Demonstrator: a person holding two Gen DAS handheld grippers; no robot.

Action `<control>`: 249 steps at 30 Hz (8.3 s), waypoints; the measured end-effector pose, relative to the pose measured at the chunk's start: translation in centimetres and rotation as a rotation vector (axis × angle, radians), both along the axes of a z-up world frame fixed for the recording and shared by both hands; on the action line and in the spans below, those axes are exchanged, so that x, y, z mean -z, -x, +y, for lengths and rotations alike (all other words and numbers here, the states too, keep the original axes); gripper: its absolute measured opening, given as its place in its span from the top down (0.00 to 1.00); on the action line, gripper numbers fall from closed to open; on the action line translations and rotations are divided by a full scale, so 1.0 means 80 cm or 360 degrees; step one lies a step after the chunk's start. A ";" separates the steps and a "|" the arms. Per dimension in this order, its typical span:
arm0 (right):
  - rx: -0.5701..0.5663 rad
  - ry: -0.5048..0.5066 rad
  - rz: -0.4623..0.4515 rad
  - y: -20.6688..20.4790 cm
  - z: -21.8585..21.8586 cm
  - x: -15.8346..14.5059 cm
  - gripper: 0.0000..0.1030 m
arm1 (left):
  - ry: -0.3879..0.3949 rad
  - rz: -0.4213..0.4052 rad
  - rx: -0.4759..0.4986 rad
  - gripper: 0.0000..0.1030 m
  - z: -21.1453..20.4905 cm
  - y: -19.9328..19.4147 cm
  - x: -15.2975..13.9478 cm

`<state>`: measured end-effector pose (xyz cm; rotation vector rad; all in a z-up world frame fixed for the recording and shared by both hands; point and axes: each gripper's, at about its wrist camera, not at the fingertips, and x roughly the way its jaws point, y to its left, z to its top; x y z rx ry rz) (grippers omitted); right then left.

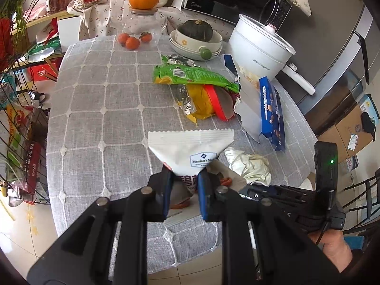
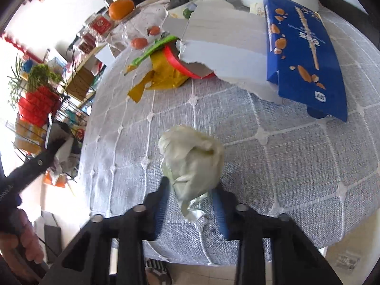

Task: Collect trash
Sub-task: 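Grasp the crumpled paper with the right gripper while the left gripper holds the snack bag, then carry the snack bag and crumpled paper over the bin with both grippers, then open both grippers to drop the snack bag and paper into the bin, then reach the left gripper to the blue-and-white carton and grasp it, then grasp the blue biscuit box with the right gripper while the left gripper holds the carton, then drop the biscuit box into the bin with the right gripper while the left carries the carton, then open the left gripper over the white bin to drop the carton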

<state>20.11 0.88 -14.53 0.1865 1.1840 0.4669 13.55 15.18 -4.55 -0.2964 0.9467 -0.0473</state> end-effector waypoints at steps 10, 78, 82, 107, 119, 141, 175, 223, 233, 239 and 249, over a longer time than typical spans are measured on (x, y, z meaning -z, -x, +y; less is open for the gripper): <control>0.0042 0.0123 -0.0169 0.018 -0.032 -0.057 0.83 | 0.0004 -0.0060 0.0039 0.79 -0.005 0.012 -0.014; 0.0599 0.0356 0.0099 0.170 -0.381 -0.049 0.58 | -0.0389 -0.0090 0.0670 0.01 -0.278 0.060 0.014; 0.0609 0.0329 0.0037 0.168 -0.371 -0.062 0.39 | -0.0374 -0.0094 0.0574 0.01 -0.249 0.059 0.006; 0.0545 0.0380 -0.0146 0.089 -0.278 -0.111 0.22 | -0.0283 -0.0026 0.0191 0.14 -0.109 -0.057 -0.011; 0.0506 0.0528 -0.0138 0.047 -0.266 -0.096 0.22 | -0.0109 -0.0143 0.0157 0.32 -0.116 -0.172 0.029; 0.0445 0.0396 -0.0160 0.021 -0.215 -0.083 0.14 | -0.0159 -0.0270 0.0266 0.98 -0.124 -0.056 -0.041; 0.0486 0.0412 -0.0169 -0.098 -0.116 -0.020 0.11 | -0.0042 -0.0247 0.0087 0.98 -0.066 -0.014 -0.045; 0.0544 0.0389 0.0372 0.182 -0.408 -0.053 0.04 | -0.0054 -0.0181 0.1116 0.98 -0.361 0.083 -0.005; 0.0631 0.0364 0.0371 0.183 -0.432 -0.059 0.04 | -0.0159 -0.0039 0.1214 0.90 -0.404 0.081 0.031; 0.0641 0.0432 0.0309 0.187 -0.436 -0.068 0.04 | -0.0364 -0.0103 0.1149 0.25 -0.406 0.095 0.023; 0.0656 0.0413 0.0166 0.185 -0.425 -0.095 0.04 | -0.0470 -0.0126 0.0917 0.06 -0.368 0.090 0.007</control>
